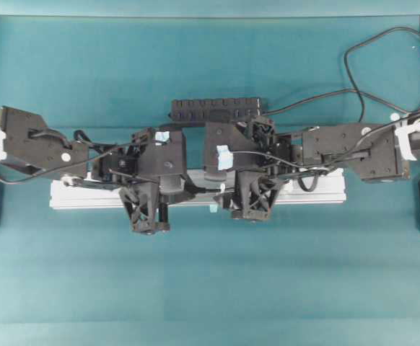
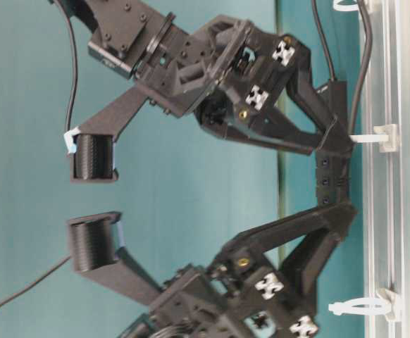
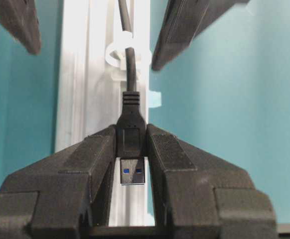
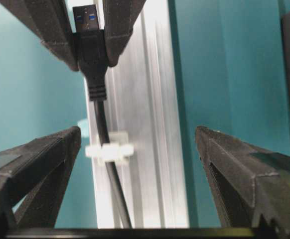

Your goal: Pass the USB cable through three rings with both arms.

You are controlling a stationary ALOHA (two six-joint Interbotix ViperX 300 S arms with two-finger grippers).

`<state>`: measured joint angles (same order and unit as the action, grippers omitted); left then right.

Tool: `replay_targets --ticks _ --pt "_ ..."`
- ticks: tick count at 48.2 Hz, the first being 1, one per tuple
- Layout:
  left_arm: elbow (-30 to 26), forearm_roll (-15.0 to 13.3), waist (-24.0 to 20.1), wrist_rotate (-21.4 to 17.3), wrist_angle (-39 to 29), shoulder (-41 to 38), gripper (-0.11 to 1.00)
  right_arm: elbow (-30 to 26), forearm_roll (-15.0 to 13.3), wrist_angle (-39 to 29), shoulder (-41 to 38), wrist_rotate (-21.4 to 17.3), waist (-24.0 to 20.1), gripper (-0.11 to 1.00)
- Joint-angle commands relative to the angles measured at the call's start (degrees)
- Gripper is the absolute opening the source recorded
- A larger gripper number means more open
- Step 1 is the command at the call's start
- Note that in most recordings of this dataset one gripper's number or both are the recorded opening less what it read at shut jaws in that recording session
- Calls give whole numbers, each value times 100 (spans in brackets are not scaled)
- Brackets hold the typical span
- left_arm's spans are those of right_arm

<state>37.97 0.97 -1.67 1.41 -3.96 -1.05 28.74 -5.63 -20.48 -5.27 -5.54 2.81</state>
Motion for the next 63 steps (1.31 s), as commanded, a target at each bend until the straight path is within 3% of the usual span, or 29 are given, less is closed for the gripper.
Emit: replay_targets --ticks 1,34,39,48,54,63 --pt "-97 18 -70 -26 -53 220 23 -132 -18 53 26 9 -35 90" --pt "-123 18 -211 -53 -70 396 23 -316 -18 387 -255 9 -132 83" --pt "-123 18 -211 -53 -70 396 23 -316 -18 387 -255 -35 -132 67" --pt "-114 18 -202 -44 -97 396 23 -343 -18 439 -264 -35 -132 24" --pt "-114 18 -202 -44 -149 396 23 -352 -18 650 -264 -9 -132 2" --pt "-105 9 -176 -53 -149 404 23 -360 -9 940 -272 0 -132 -6"
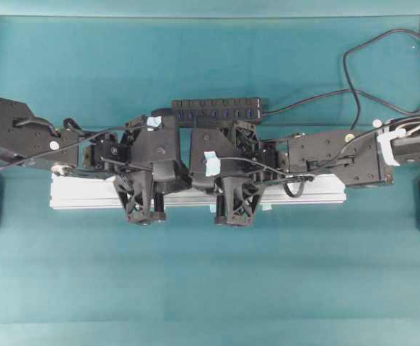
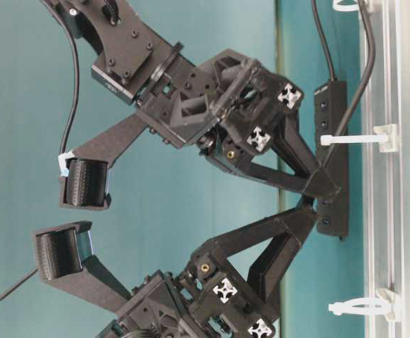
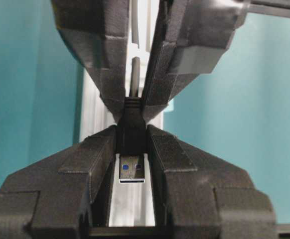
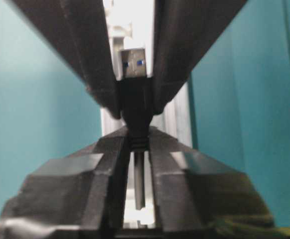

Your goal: Pass the USB cable through three rings with both arms.

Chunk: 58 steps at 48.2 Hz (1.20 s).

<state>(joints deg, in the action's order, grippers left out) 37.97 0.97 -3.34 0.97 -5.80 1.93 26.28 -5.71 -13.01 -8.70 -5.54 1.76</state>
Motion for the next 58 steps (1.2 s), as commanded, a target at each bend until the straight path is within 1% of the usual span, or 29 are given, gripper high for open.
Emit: replay_targets --ticks 1,26,27,29,35,36,37,38,45,49,58 --pt "-105 18 0 -9 44 97 23 -105 -9 193 70 0 -26 -6" --pt "-53 18 -9 0 53 246 25 -132 -9 -79 62 9 -26 -6" --pt "-44 18 -9 0 44 255 27 -141 -18 -132 53 9 -26 -6" --pt "-9 18 -9 9 26 299 37 -176 -18 -220 35 18 -26 -6" --pt "105 18 18 9 0 519 75 -308 -18 -501 -26 53 -35 -6" --pt "123 18 26 9 -9 580 79 -325 -18 -545 -44 53 -26 -6" --pt "149 18 35 9 -26 650 80 -360 -18 -571 -62 62 -26 -6" --pt "176 18 35 9 -44 729 80 -387 -18 -598 -79 70 -35 -6" --pt "457 18 62 88 -343 1389 68 -633 -18 -826 -202 202 -26 -6" --pt "668 18 88 114 -562 1749 68 -782 -18 -1020 -290 237 -35 -6" --pt "1187 18 53 246 -949 2637 68 -1222 -18 -1775 -563 246 -53 -6"
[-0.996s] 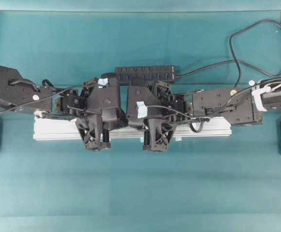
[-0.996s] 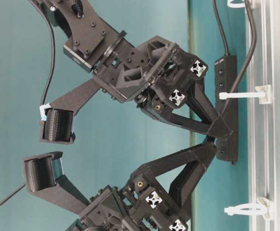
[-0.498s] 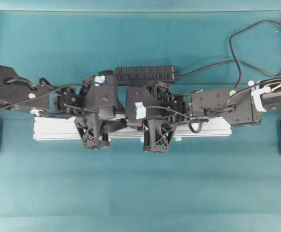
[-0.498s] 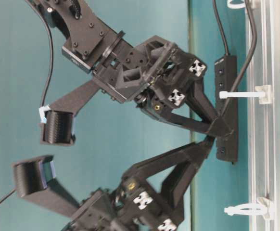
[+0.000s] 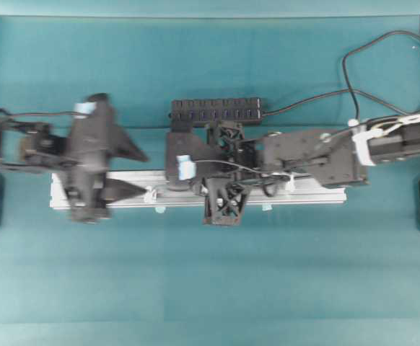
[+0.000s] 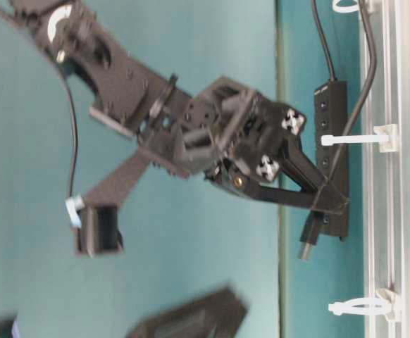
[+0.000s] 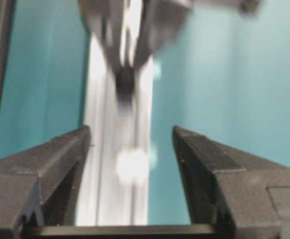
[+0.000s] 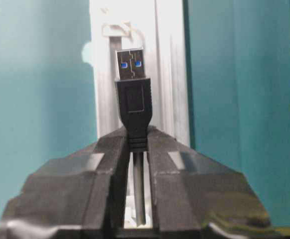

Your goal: Pass the USB cable through three rings with both arms.

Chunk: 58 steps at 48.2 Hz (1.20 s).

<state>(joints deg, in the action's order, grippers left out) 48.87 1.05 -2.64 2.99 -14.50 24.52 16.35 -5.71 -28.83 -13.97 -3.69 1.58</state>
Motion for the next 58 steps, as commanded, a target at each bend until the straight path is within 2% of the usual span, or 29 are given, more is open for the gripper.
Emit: replay_targets --ticks 1,10,17,28,58 --pt "141 9 -18 70 -97 475 68 -264 -9 -255 -62 53 -35 -6" --pt "545 9 -44 352 -211 1274 68 -589 18 -457 -325 62 -62 -6" --pt "694 9 -44 510 -308 1591 67 -782 26 -563 -536 62 -141 -6" --pt "765 9 -44 527 -316 1635 67 -923 44 -712 -782 53 -202 -6" --pt "817 9 -26 527 -316 1608 66 -1187 53 -554 -1002 9 -123 -6"
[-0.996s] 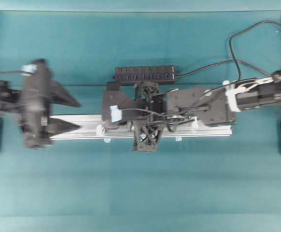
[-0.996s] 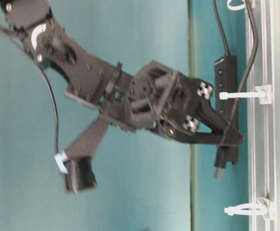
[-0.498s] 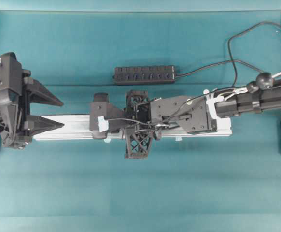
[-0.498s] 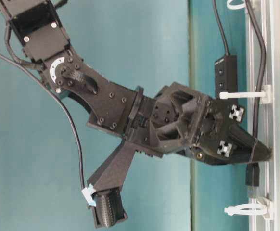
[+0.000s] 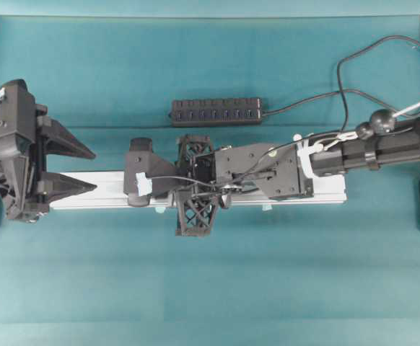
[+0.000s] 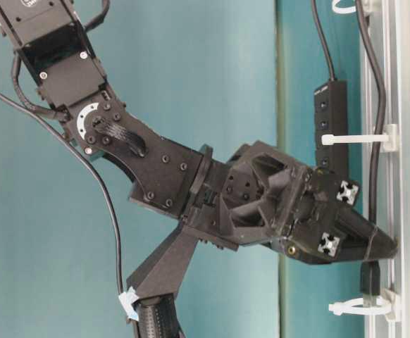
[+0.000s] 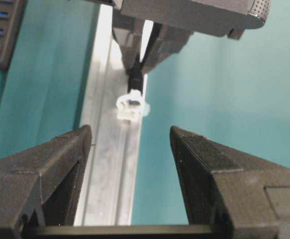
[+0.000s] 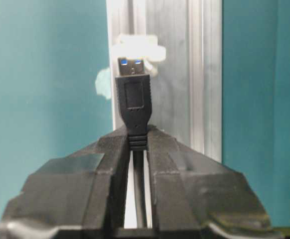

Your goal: Pass the USB cable through three rings with both arms.

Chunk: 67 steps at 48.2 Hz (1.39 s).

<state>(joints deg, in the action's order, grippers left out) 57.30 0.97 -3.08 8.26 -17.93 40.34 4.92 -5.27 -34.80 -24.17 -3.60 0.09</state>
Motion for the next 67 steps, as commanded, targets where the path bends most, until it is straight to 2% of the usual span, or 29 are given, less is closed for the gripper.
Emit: replay_targets --ticks 1,28,39,48,61,67 --pt "-9 18 26 0 26 35 66 -44 9 44 18 0 35 -6" --pt "369 18 26 105 105 123 66 -431 26 123 -105 0 44 -6" --pt "536 18 18 105 404 62 66 -536 88 141 -132 0 44 -6" --pt "650 18 18 105 993 -299 66 -554 220 141 -141 9 70 -6" --pt "545 18 26 105 1863 -1230 66 -554 281 141 -141 9 70 -6" --pt "448 9 44 105 2048 -1652 66 -554 352 141 -141 9 70 -6"
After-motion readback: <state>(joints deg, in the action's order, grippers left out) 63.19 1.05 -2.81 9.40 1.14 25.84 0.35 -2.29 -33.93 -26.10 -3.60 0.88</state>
